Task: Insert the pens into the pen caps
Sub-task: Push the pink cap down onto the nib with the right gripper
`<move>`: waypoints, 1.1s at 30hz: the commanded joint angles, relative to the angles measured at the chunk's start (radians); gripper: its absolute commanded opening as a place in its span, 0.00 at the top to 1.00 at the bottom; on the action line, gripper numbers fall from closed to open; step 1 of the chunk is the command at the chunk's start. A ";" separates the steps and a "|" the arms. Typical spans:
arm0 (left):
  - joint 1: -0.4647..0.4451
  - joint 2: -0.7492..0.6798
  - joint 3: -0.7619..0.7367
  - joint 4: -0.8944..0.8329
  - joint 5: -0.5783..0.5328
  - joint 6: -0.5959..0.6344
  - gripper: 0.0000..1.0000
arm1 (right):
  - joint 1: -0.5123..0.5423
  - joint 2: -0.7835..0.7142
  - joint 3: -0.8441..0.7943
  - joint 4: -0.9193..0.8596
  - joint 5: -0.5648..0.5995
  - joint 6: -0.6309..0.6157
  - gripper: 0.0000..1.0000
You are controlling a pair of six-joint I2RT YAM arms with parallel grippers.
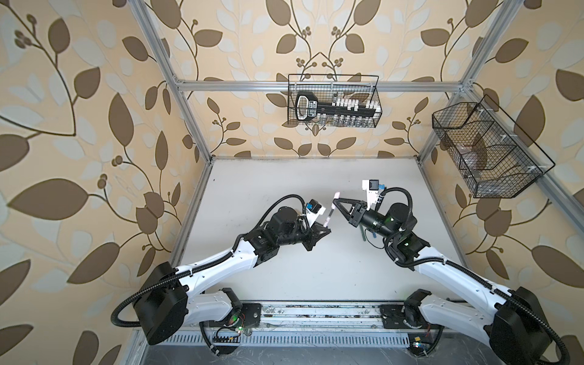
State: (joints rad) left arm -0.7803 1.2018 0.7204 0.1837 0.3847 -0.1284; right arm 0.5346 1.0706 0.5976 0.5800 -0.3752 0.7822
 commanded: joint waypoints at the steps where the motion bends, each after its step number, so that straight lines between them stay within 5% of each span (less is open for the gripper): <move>1: -0.010 -0.034 0.054 0.045 -0.003 0.009 1.00 | 0.003 -0.011 -0.035 0.039 -0.013 0.022 0.82; 27: -0.016 -0.041 0.121 0.035 -0.021 0.073 1.00 | -0.031 -0.049 -0.004 -0.063 -0.078 0.008 0.81; 33: -0.016 -0.024 0.140 0.037 -0.018 0.079 1.00 | -0.030 -0.082 0.013 -0.125 -0.084 -0.038 0.60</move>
State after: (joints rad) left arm -0.7868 1.2015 0.8001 0.1356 0.3595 -0.0795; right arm 0.5083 1.0145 0.5797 0.5270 -0.4477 0.7792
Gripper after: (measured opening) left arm 0.118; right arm 0.378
